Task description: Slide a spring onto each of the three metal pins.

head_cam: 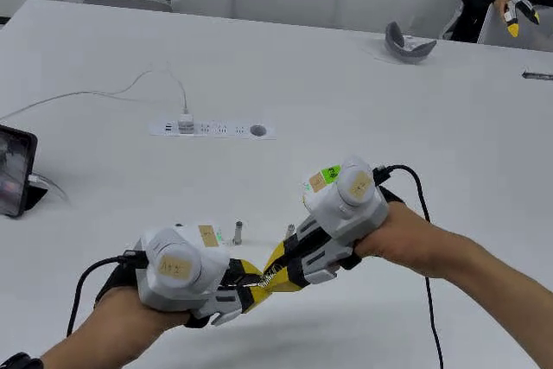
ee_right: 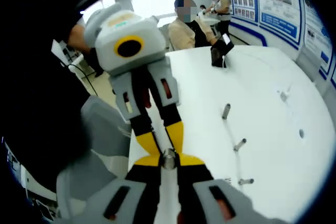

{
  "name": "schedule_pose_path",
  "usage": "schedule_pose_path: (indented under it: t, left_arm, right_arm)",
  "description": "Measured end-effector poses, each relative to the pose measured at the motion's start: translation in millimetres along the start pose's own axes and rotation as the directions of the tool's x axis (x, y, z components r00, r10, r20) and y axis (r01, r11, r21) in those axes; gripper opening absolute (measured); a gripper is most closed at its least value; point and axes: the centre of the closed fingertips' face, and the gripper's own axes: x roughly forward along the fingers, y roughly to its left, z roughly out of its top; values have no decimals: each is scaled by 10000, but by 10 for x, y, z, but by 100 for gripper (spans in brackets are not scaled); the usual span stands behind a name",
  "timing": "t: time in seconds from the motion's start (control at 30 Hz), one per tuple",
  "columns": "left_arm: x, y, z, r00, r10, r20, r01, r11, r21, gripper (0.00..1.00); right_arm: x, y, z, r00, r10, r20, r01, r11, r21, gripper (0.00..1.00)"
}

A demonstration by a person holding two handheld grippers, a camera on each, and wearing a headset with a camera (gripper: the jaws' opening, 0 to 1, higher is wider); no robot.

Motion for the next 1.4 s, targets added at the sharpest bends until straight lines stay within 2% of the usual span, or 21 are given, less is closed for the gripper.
schedule_pose_path:
  t: [0.3, 0.5, 0.8, 1.03, 1.13, 1.27, 1.4]
  left_arm:
    - [-22, 34, -68, 9996, 273, -2, -273, 9994, -225, 15]
    - [-80, 109, -126, 9985, 547, -20, -547, 9963, -662, 20]
    - [-160, 172, -208, 9962, 868, 25, -860, 9898, -1137, 25]
    - [-235, 249, -289, 9929, 1187, 21, -1169, 9806, -1575, 27]
    - [-287, 318, -327, 9897, 1427, 63, -1391, 9725, -1871, 28]
    - [-330, 370, -389, 9870, 1609, -50, -1588, 9683, -1929, 31]
    - [-389, 441, -462, 9810, 1940, -59, -1902, 9546, -2294, 34]
  right_arm:
    - [15, -29, -39, 9999, -153, -62, 153, 9999, 33, 12]
    - [2, -62, -34, 9995, -259, 199, 253, 9992, 302, 12]
    - [44, -124, -115, 9989, -463, 32, 460, 9973, 574, 12]
    - [80, -158, -244, 9973, -676, -284, 696, 9949, 731, 12]
    - [90, -178, -299, 9960, -771, -452, 798, 9950, 607, 12]
    - [100, -193, -362, 9948, -763, -671, 807, 9946, 658, 12]
    - [112, -222, -403, 9931, -802, -854, 859, 9942, 651, 12]
